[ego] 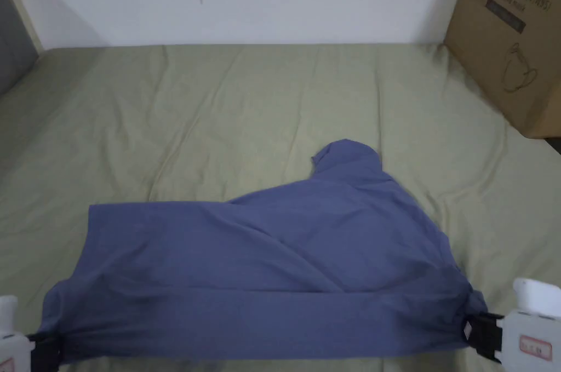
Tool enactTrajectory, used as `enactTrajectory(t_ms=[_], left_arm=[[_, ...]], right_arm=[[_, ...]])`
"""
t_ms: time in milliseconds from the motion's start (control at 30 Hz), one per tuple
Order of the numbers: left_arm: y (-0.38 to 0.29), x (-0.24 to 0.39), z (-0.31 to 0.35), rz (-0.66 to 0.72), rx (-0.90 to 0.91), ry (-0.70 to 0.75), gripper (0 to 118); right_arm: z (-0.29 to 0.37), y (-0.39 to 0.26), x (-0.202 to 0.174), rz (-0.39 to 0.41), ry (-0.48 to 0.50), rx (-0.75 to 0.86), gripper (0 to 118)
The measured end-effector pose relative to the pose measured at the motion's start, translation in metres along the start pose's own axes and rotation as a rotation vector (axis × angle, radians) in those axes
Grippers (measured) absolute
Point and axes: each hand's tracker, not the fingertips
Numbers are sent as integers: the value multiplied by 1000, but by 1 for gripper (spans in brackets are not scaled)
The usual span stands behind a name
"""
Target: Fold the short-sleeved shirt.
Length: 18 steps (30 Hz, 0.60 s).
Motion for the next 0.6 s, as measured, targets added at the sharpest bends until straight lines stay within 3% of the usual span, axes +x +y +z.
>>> enactTrajectory(t_ms=[100,133,167,200,233,267,300,333,433,467,500,567,600], left_arm=[[-20,-7,1,-7,-22,15,7],[-25,-10,-1,2,-22,14,23],[-27,-13,-6,24,-40,-2,48],[-28,-12,-9,40,-65,6,68],[-27,-11,-11,47,-68,31,77],[-26,-11,-9,45,-59,31,77],[-23,-10,-5,48,-37,24,101],[-17,-6,4,52,4,3,103],[6,4,19,56,77,-57,99],[13,8,21,54,93,-69,92],[20,14,23,54,119,-81,69],[30,26,19,25,131,-93,15],[34,35,12,14,129,-90,2]], right_arm=[[0,-29,9,-42,5,-71,8],[-3,-39,10,-35,7,-75,10],[-7,-45,10,-25,10,-77,18],[-9,-49,9,-6,-2,-73,39],[-9,-49,6,15,-54,-61,47],[-9,-46,4,27,-79,-60,47],[-6,-41,4,29,-65,-51,78],[1,-34,2,39,-59,-5,83],[20,-2,-10,99,-57,94,83],[25,7,-15,116,-46,121,79],[29,17,-20,136,-24,153,62],[31,35,-30,130,-10,183,14],[28,39,-33,119,-2,185,8]])
